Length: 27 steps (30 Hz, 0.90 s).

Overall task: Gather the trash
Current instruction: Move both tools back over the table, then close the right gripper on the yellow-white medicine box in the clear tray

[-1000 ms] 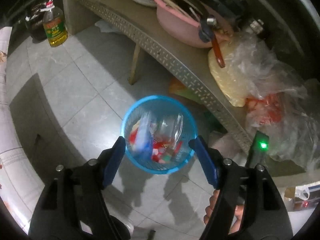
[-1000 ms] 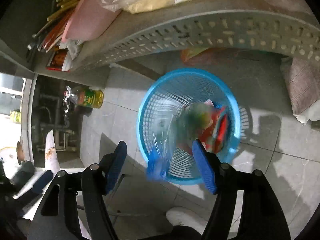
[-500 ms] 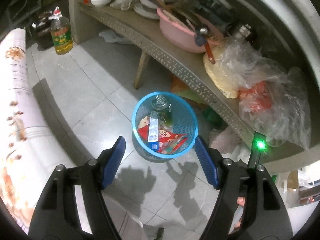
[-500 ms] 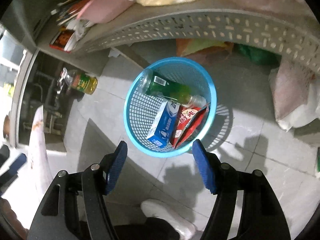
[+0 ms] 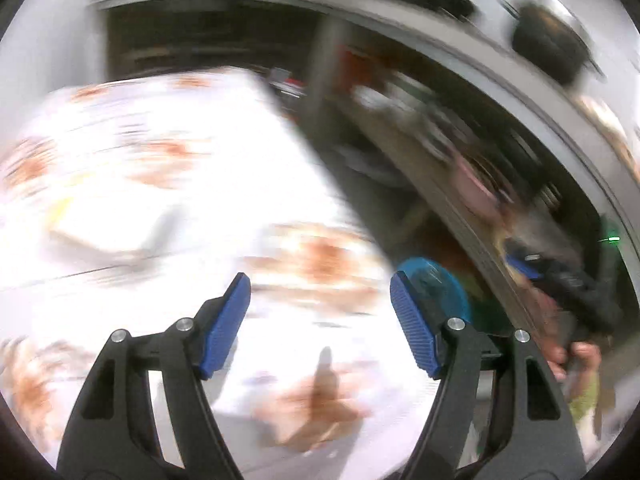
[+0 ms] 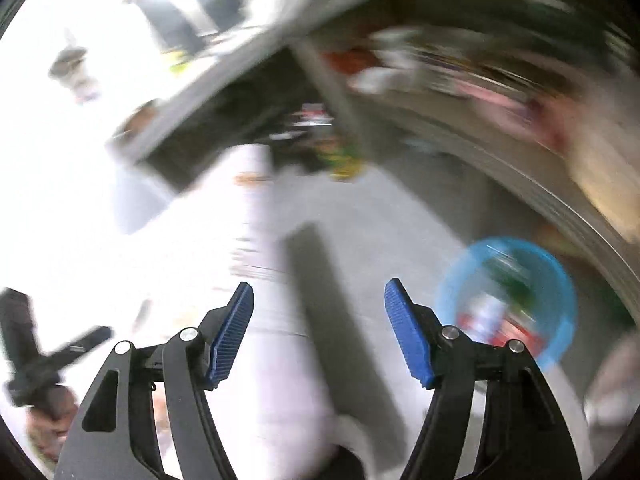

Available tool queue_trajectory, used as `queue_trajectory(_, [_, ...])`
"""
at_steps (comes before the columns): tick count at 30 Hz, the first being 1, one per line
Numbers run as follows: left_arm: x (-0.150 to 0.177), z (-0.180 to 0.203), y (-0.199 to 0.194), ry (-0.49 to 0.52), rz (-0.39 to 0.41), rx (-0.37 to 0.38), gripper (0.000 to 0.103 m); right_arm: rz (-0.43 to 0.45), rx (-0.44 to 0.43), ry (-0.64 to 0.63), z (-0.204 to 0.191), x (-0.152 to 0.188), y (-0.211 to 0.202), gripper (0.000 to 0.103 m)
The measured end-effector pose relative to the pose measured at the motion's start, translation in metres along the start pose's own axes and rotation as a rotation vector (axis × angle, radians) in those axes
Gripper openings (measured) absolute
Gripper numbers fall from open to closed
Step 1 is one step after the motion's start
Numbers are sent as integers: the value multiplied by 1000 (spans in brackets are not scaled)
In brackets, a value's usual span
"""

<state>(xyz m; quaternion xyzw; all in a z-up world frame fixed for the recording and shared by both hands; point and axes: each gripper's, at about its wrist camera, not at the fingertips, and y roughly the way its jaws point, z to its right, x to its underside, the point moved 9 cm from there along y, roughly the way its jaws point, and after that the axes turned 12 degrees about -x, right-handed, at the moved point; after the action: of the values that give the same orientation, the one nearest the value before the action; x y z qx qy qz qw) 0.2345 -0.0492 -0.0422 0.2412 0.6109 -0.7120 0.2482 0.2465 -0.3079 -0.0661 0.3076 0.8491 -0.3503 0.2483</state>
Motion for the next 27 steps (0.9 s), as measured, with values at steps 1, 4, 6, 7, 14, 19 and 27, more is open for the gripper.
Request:
queue_trajectory(1, [-4,-22,-4,-47,16,-19,68,-35,-90,-27,-31,-10,24,66])
queue_trajectory(4, [-12,-89,-10,-192,35,-72,68,-170,-297,-48,-103,-22,91,66])
queue_trajectory(6, [-16,-120,-12,-266,55,-85,68,-270,-381,-52,-140,-25,141,67])
queue_trajectory(7, [-17,-128,-12,-283,63,-85,68,-304,-397,-50,-151,-25,161,68])
queue_trajectory(14, [-20,-168,20,-377,14,-77,69,-586,-342,-62,-203,5,307,70])
queue_trajectory(19, [-8,-173,42,-404,-25,-51,69,-714,-376,-5,-213,38,324,70])
queue_trajectory(27, [-7,-160,47,-387,-21,14,69,-772,-473,76,-217,65,292,70])
